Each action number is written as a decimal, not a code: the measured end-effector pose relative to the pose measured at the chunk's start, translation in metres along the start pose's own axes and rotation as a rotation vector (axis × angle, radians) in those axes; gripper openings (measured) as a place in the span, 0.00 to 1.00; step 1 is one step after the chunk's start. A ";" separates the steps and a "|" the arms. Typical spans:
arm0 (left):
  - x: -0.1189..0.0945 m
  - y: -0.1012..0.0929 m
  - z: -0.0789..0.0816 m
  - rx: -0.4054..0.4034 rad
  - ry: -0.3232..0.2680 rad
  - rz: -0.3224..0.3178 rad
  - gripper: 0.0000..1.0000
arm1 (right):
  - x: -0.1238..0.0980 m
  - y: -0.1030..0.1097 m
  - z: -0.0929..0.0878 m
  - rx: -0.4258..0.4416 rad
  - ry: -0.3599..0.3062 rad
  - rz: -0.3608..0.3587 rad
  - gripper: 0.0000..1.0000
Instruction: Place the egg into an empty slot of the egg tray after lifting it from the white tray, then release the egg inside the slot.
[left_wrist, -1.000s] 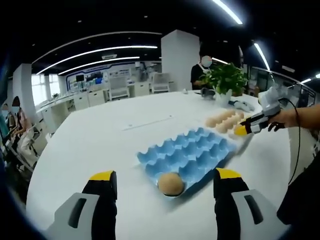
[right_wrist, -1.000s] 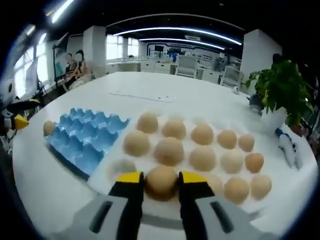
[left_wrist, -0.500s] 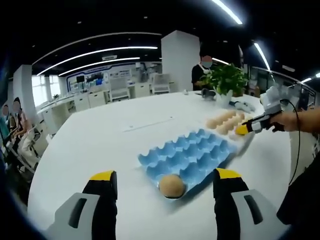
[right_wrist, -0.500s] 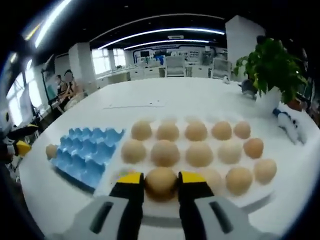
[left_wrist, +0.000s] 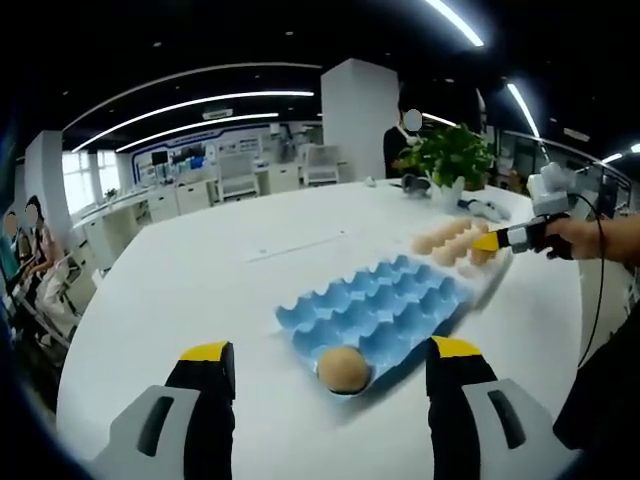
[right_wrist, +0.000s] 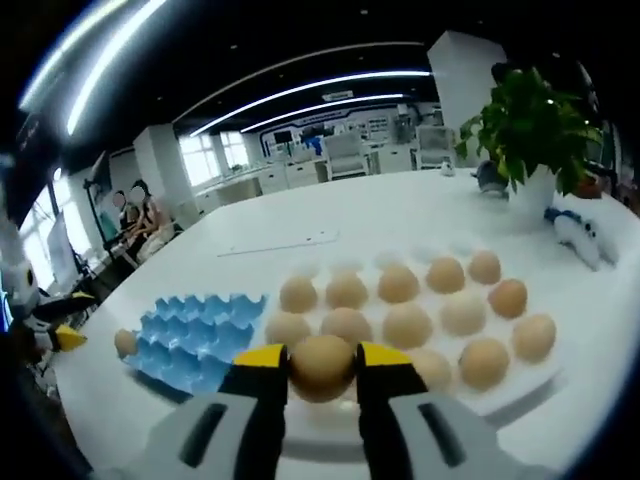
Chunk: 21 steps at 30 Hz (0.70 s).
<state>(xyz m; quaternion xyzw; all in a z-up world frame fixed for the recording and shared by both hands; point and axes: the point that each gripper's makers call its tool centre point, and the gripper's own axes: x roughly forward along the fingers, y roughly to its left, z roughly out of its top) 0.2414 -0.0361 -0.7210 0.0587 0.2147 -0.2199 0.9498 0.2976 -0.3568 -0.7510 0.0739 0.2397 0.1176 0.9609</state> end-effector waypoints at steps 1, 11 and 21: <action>0.000 0.000 0.000 -0.001 -0.001 0.000 0.78 | 0.000 0.000 0.001 0.000 -0.003 0.002 0.26; 0.002 -0.002 -0.001 0.002 0.004 -0.006 0.78 | 0.001 -0.006 -0.004 -0.001 0.015 -0.004 0.26; 0.004 -0.004 0.002 0.000 -0.002 -0.010 0.77 | 0.010 -0.010 -0.015 -0.127 0.091 -0.023 0.26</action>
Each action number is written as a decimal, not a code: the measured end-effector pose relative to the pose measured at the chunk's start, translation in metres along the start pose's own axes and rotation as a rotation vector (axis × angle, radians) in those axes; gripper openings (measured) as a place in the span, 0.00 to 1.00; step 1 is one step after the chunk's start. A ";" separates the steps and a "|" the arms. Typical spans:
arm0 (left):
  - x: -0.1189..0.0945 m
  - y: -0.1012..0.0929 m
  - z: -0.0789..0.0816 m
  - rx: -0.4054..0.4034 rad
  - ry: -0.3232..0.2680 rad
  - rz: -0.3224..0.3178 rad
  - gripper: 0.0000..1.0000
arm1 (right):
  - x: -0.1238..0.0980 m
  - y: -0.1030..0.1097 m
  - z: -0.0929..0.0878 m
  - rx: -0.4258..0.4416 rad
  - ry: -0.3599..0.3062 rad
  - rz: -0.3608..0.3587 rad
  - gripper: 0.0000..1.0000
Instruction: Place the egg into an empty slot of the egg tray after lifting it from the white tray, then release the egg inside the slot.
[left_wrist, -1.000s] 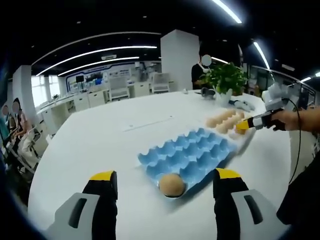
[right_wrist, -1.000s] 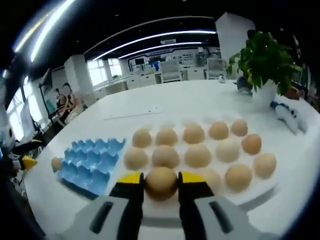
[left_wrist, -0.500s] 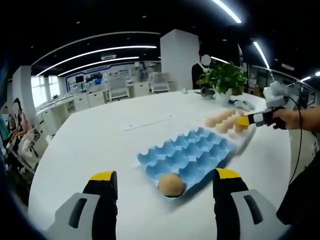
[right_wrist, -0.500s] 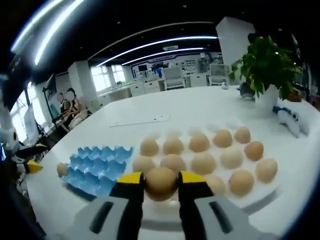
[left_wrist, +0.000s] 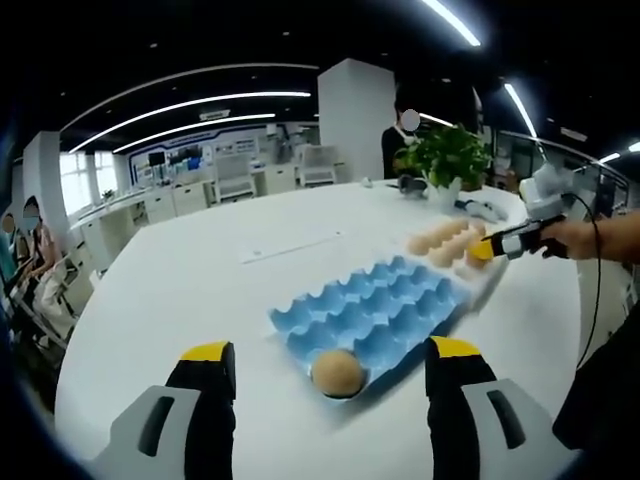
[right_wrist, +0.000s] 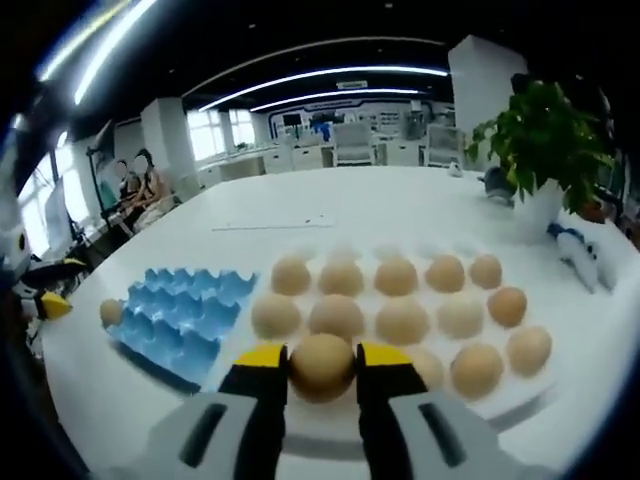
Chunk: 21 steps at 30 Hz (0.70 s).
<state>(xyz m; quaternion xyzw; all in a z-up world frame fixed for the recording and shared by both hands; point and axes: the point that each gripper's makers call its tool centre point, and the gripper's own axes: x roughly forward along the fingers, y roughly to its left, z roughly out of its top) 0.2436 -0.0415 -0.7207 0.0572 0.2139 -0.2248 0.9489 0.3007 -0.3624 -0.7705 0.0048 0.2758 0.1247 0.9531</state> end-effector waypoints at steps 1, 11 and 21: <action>0.000 0.001 0.000 0.002 0.001 0.001 0.77 | 0.001 0.001 -0.003 -0.007 0.012 0.006 0.26; -0.001 0.003 -0.002 0.002 0.004 0.009 0.77 | 0.005 0.002 -0.015 -0.177 0.098 0.016 0.28; 0.001 -0.001 -0.002 0.007 0.005 -0.003 0.77 | 0.005 0.001 -0.014 -0.141 0.104 0.006 0.27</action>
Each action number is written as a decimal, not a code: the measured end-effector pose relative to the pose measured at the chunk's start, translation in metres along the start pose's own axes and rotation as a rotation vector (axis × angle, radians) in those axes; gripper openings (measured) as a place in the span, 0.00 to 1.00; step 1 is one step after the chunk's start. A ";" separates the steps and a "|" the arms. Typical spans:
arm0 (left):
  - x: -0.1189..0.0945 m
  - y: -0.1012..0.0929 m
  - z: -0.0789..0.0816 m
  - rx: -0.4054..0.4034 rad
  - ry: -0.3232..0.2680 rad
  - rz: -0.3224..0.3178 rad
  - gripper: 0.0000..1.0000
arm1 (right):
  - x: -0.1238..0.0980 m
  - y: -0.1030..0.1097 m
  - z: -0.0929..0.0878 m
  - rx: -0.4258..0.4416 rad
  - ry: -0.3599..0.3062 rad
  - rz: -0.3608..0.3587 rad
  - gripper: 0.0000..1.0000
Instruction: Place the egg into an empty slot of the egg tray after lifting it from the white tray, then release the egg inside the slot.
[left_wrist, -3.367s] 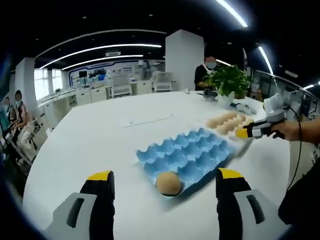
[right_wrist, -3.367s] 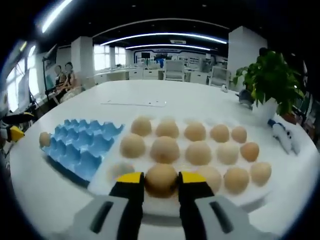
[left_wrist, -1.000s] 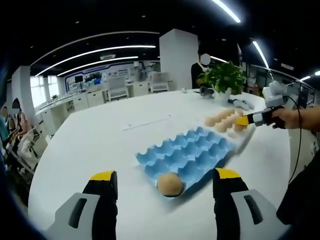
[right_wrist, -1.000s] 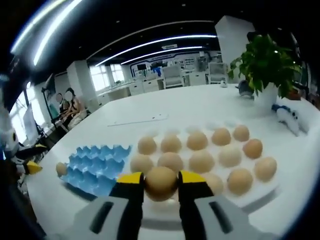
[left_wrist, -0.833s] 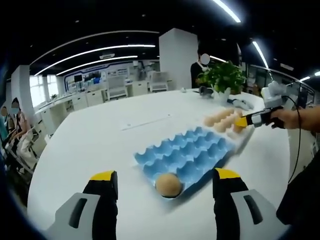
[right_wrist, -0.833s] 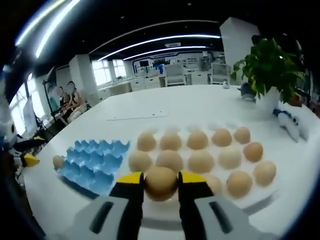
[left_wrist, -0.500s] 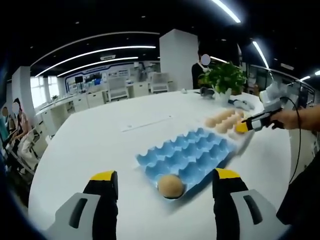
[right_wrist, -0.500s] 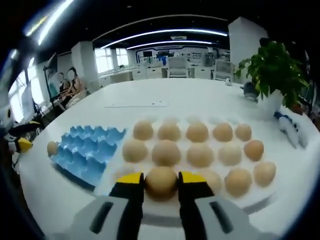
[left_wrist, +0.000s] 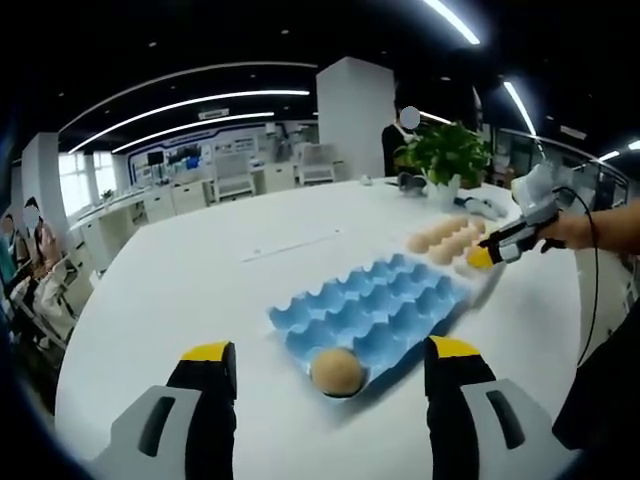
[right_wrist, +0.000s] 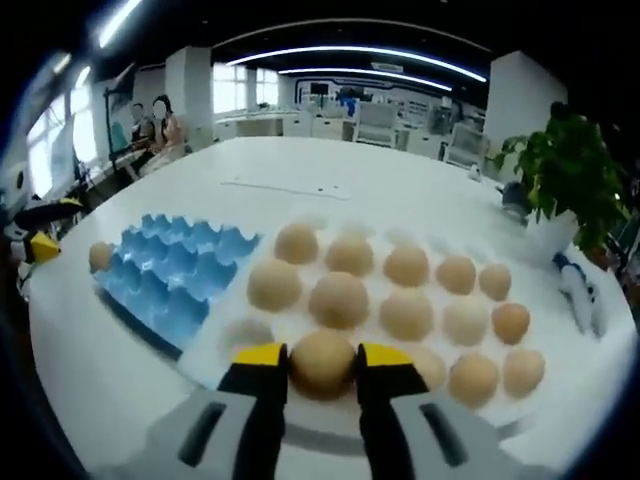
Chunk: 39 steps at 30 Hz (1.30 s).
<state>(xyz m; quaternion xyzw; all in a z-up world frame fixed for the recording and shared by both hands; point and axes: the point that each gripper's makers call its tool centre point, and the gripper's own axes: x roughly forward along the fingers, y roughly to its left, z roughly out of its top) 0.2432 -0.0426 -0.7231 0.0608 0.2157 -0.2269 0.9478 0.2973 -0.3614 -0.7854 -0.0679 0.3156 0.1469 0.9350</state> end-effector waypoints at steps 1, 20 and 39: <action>0.000 0.000 0.000 0.000 0.000 0.000 0.77 | -0.001 -0.001 0.000 0.008 -0.006 0.004 0.27; -0.001 0.004 -0.001 0.000 0.002 0.005 0.77 | -0.011 -0.004 0.007 0.168 -0.085 0.012 0.26; 0.000 0.003 0.000 0.002 0.003 0.002 0.77 | -0.010 -0.003 0.012 0.170 -0.101 0.025 0.26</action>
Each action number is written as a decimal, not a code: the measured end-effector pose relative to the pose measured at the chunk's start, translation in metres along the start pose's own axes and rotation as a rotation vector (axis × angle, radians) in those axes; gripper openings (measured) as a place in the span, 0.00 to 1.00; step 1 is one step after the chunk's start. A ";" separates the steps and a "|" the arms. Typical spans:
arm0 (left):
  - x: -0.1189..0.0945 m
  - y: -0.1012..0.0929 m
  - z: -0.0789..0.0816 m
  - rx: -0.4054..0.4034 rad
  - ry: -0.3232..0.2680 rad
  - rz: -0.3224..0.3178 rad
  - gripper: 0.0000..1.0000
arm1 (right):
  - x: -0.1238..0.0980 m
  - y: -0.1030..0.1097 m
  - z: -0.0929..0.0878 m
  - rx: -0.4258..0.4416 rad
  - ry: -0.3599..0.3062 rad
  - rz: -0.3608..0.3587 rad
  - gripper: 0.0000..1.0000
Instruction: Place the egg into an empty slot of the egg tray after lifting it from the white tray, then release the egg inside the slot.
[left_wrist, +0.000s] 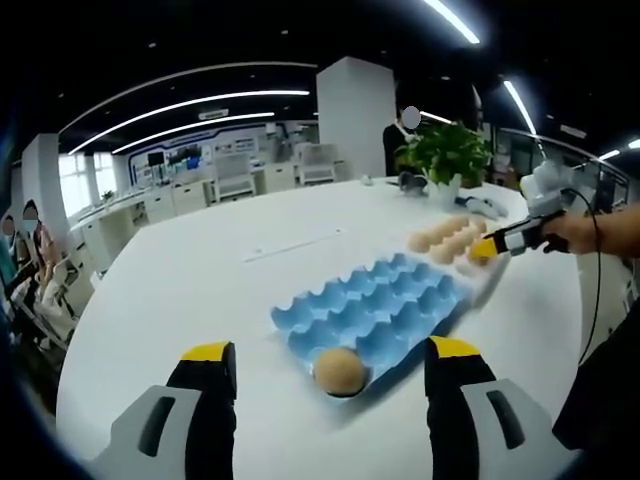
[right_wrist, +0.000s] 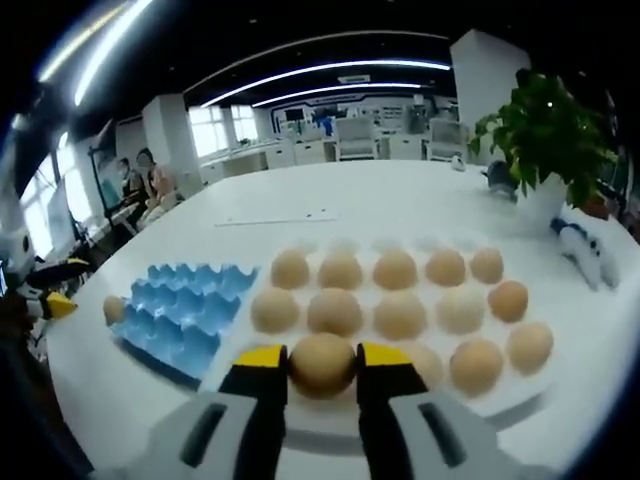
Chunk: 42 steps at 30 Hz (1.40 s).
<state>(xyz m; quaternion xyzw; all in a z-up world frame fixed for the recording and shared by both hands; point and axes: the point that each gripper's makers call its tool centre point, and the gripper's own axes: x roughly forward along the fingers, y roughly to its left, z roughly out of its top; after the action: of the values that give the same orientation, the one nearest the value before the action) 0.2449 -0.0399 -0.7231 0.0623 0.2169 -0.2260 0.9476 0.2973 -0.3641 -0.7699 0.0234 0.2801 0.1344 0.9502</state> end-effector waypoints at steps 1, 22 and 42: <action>0.000 0.000 0.000 0.000 0.001 -0.001 0.76 | 0.000 0.000 0.000 -0.003 0.002 0.001 0.26; 0.001 -0.002 0.001 0.007 -0.001 -0.007 0.76 | 0.000 0.000 -0.002 -0.001 0.007 0.003 0.26; 0.002 -0.004 0.002 0.011 0.001 -0.018 0.76 | -0.001 -0.002 -0.003 0.004 0.010 0.003 0.26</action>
<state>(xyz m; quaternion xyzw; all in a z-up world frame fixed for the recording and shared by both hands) 0.2455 -0.0451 -0.7226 0.0655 0.2166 -0.2354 0.9452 0.2955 -0.3659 -0.7725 0.0251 0.2850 0.1352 0.9486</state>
